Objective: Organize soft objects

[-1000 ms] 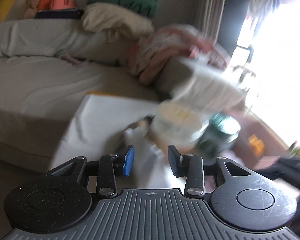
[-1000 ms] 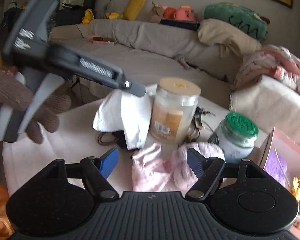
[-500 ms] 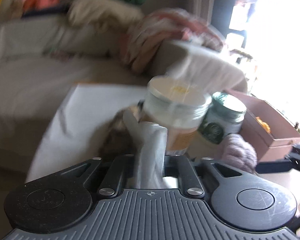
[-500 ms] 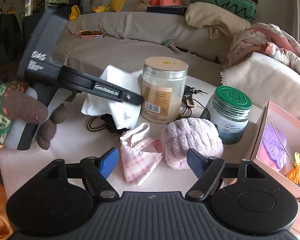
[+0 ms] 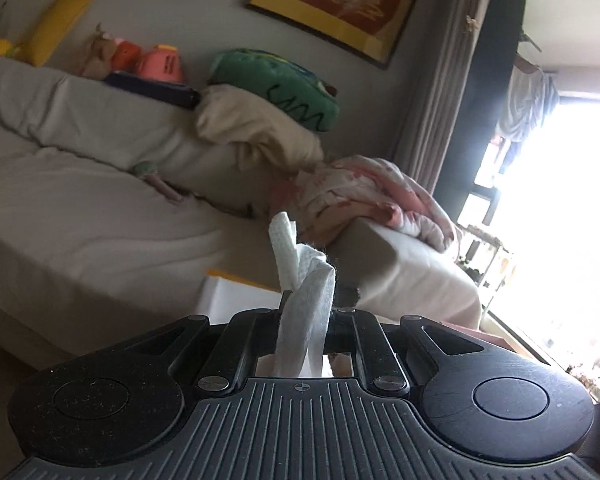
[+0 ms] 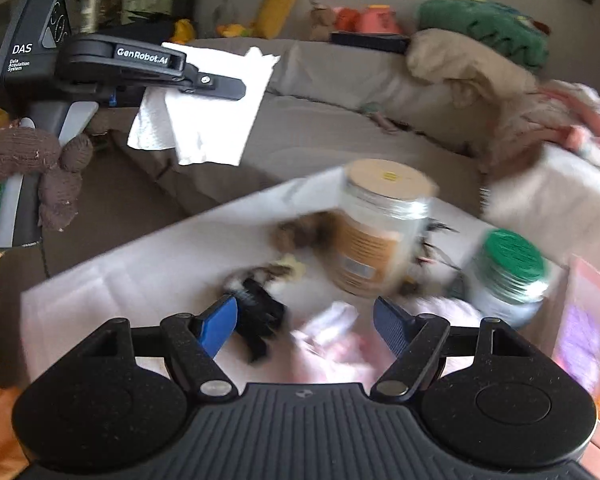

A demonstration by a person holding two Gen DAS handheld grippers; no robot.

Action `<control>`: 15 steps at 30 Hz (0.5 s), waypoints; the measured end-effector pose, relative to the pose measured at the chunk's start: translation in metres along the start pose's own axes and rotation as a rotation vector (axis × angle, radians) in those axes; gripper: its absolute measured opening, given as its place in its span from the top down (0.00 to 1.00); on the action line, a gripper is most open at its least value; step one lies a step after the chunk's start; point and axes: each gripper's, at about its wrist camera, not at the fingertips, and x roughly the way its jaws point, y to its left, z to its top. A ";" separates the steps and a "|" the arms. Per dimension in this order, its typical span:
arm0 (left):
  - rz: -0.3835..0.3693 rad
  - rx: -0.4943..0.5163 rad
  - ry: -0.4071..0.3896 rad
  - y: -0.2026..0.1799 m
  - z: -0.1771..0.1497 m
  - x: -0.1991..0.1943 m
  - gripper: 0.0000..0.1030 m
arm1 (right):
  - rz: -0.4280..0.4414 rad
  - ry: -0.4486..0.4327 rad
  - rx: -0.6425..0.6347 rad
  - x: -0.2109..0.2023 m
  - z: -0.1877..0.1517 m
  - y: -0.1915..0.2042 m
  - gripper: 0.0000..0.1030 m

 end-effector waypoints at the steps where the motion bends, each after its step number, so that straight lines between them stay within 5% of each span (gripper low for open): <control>1: -0.001 -0.002 0.005 0.000 -0.002 -0.001 0.89 | 0.021 0.009 -0.004 0.006 0.002 0.002 0.26; 7: -0.015 -0.022 0.053 0.012 -0.017 0.005 0.89 | 0.070 0.117 -0.056 0.051 0.004 0.016 0.33; 10: -0.001 -0.039 0.071 0.022 -0.020 0.011 0.89 | 0.089 0.172 -0.086 0.065 0.007 0.017 0.63; 11: 0.003 -0.044 0.076 0.024 -0.018 0.014 0.89 | 0.108 0.176 -0.089 0.064 0.008 0.017 0.66; 15: 0.003 0.000 0.058 0.014 0.008 0.021 0.89 | 0.121 0.060 -0.081 0.024 0.033 0.008 0.66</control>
